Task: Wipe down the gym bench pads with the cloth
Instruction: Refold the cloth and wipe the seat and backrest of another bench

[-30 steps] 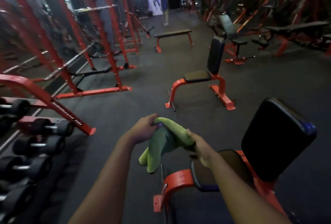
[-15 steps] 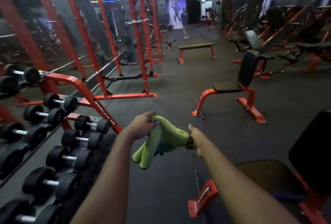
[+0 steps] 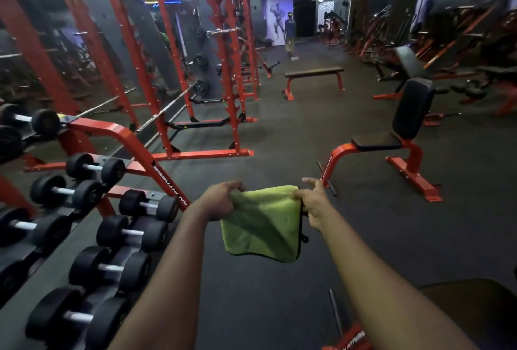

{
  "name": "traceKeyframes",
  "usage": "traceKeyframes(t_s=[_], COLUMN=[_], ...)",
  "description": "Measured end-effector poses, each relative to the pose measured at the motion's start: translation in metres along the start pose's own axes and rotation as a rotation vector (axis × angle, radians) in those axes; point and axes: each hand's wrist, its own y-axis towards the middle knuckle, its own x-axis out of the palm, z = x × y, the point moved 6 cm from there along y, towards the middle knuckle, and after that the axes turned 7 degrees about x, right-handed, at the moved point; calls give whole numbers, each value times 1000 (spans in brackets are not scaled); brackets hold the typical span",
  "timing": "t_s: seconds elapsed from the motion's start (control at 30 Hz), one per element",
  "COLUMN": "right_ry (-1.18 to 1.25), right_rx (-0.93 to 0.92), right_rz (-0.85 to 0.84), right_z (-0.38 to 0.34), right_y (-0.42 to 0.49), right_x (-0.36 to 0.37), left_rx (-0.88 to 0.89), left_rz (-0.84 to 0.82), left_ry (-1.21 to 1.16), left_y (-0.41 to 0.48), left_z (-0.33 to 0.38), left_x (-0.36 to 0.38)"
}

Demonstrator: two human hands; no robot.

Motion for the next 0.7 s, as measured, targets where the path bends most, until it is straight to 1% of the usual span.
traceKeyframes(t_s=[0.1,0.17,0.23,0.3,0.37,0.4,0.43,0.47,0.57,0.63,0.7], right_ry=[-95,-162,-188,-213,-245,-275,-291,-294,-326,-393,-437], right_rx=[-59,-97,-148,-200,-249,-257,-251,-217,-52,9,-2], right_rz=[-137,-150,-74,3,85,131,172,175,70,40,123], right_z=[-35,-56,-79,-97,-113,-118,-125,-127,-137,-146,-161], right_y=[53,90,135,168,202,218,237,250,301,332,372], right_x=[10,11,8,5,1,-1,-4,-6,-8,-12,-16], left_rx=[-59,-80,-90,-79,-60,-49,-34,-23,9,32,112], left_rz=[-46,-88,-110,-95,-79,-71,-51,-27,0,-12,-29], left_ry=[-37,-115,-240,-333,-344,-313,-267,-207,-121,-118,-130], left_y=[64,107,158,197,239,261,288,306,385,437,495], left_z=[-29,-43,-54,-58,-63,-66,-70,-73,-80,-85,-89], left_x=[4,4,4,5,5,6,6,5,8,12,11])
